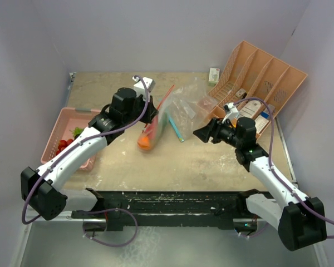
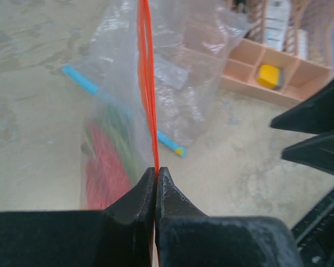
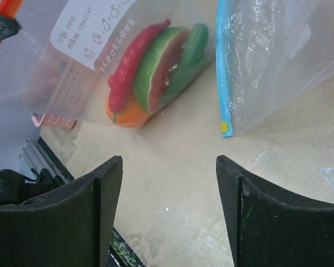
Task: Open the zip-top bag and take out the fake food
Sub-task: Adjust the zipper food storage bag at the center of the board.
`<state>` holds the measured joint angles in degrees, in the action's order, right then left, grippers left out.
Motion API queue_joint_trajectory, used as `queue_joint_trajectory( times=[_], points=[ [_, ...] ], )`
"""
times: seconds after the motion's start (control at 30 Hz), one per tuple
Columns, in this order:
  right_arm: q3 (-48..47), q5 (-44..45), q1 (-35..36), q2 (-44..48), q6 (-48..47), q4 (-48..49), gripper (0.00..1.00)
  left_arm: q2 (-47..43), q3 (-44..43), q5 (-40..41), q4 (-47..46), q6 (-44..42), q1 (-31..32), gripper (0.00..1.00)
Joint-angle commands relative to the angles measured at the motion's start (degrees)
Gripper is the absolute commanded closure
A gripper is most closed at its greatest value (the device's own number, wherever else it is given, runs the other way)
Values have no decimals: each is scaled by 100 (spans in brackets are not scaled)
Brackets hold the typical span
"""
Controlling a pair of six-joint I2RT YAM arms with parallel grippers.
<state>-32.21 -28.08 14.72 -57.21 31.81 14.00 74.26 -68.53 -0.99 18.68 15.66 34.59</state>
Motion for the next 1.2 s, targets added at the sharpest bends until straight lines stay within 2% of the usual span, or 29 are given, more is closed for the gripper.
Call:
queue_joint_trajectory(
  times=[0.0,0.1,0.2,0.5,0.63,0.73,0.9,1.03,1.17],
  points=[
    [-50,7,31,238,-29,45,30,-123,-200,-1563,-1168,747,30,100],
    [-78,136,31,412,-61,-68,31,-226,-205,-1869,-1528,1076,28,100],
    [-146,231,31,560,-130,-212,31,-315,-128,-1825,-1596,1188,24,100],
    [-134,178,31,483,-105,-205,32,-219,1184,-410,-1453,1574,17,100],
    [-119,165,31,452,-114,-198,32,-420,1440,-273,-1409,1750,22,100],
    [-134,154,31,434,-80,-141,32,-599,1281,-347,-1367,1796,34,100],
    [-155,194,31,479,-80,-179,33,-835,344,-317,-793,1601,66,100],
    [-124,217,31,530,-105,-306,33,-783,-303,-982,-712,1567,63,100],
    [-183,365,25,625,-104,-496,33,-319,-772,-1733,-699,1713,168,100]
  ],
)
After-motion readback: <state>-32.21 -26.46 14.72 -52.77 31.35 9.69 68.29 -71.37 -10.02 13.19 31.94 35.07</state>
